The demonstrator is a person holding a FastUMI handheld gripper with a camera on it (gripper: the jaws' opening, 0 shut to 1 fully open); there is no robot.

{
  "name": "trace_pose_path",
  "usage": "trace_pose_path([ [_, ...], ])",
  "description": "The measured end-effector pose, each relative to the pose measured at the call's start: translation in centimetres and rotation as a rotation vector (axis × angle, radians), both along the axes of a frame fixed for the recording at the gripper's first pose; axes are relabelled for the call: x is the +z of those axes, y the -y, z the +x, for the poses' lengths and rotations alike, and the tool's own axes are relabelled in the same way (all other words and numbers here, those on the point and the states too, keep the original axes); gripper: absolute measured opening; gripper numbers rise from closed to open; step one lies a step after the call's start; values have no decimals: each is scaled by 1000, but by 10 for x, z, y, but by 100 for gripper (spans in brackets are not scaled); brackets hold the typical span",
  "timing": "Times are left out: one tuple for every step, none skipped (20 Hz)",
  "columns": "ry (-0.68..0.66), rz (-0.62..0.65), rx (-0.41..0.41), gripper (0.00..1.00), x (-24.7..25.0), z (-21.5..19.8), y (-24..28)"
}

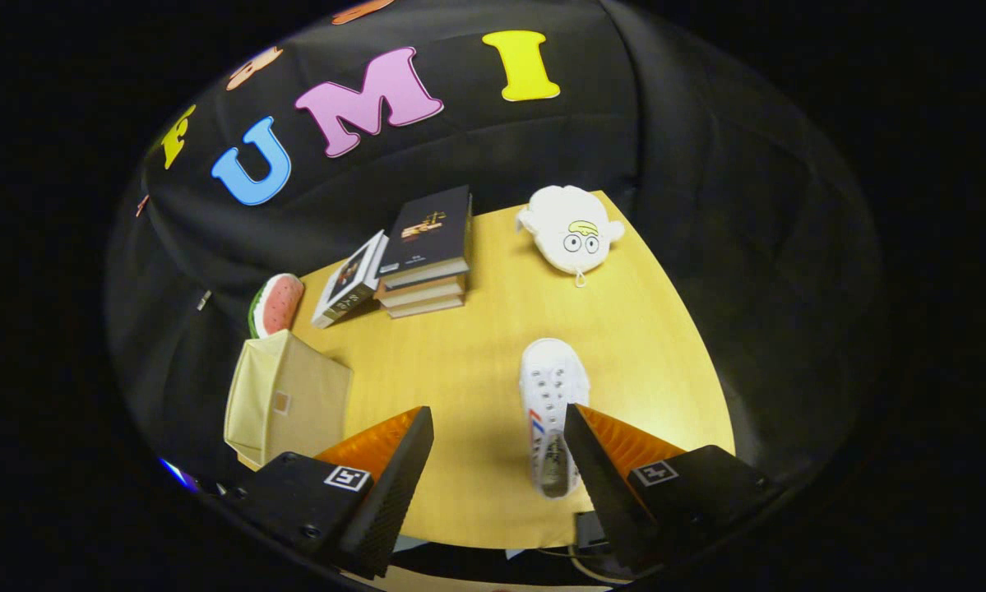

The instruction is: Open the storage box then place both shoes into the box .Put the left shoe in first, then the right shoe, with the right side of both shoes facing outward in a uniform manner.

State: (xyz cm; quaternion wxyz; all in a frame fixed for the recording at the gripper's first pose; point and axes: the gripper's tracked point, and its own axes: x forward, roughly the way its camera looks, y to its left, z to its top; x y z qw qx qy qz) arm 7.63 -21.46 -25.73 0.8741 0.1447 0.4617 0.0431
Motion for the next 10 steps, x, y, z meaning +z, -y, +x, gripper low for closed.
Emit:
trace_pose_path([
  [-11, -24, 6, 99, -15, 0, 12],
  [-33, -46, 12, 99, -32, -1, 22],
  [-61, -60, 23, 99, -48, -4, 28],
  [-87, -67, 28, 99, -60, -8, 35],
  [-108, -73, 34, 99, -70, -8, 39],
  [-133, -76, 42, 99, -81, -11, 41],
  [-152, -82, 54, 99, -92, -13, 43],
  [-173, -101, 72, 99, -102, -15, 46],
  [-184, -117, 85, 99, -108, -17, 47],
  [-192, -118, 99, 99, -113, -18, 46],
])
